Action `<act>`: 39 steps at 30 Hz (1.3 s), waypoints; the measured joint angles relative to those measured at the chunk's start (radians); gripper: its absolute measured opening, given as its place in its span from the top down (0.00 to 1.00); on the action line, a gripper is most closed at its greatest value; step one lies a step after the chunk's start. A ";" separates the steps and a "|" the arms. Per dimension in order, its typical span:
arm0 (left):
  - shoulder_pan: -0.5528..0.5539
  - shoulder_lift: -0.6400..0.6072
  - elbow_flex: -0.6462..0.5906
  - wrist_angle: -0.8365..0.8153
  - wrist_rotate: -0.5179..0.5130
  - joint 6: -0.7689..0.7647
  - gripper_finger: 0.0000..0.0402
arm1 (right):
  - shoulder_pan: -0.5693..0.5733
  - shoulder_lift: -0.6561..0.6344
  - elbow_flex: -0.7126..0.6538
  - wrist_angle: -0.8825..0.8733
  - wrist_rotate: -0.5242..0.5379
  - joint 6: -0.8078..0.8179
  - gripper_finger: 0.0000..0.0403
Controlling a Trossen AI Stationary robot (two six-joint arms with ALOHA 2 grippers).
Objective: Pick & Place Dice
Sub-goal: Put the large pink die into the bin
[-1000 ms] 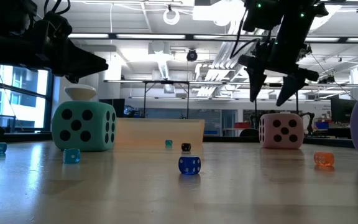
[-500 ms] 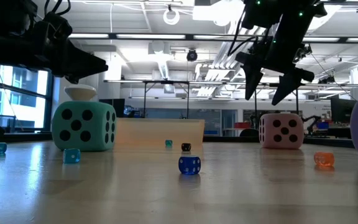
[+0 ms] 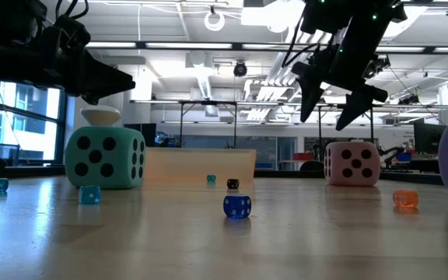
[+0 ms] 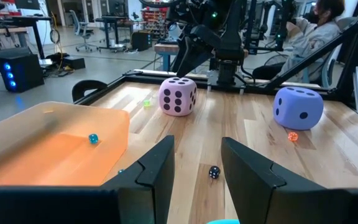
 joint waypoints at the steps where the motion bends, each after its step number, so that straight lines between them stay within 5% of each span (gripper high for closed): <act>1: 0.000 0.000 0.000 0.000 0.000 0.000 0.68 | 0.003 0.000 0.000 0.000 -0.005 -0.008 0.02; 17: 0.000 0.000 0.000 -0.004 0.000 0.000 0.68 | -0.004 0.000 0.000 -0.082 -0.100 0.001 0.02; 25: 0.000 0.000 0.000 -0.004 0.000 0.001 0.68 | 0.016 -0.014 0.000 -0.192 0.040 0.132 0.02; 39: 0.000 0.000 0.000 -0.005 0.000 0.002 0.68 | 0.020 -0.001 0.000 -0.234 0.097 0.270 0.02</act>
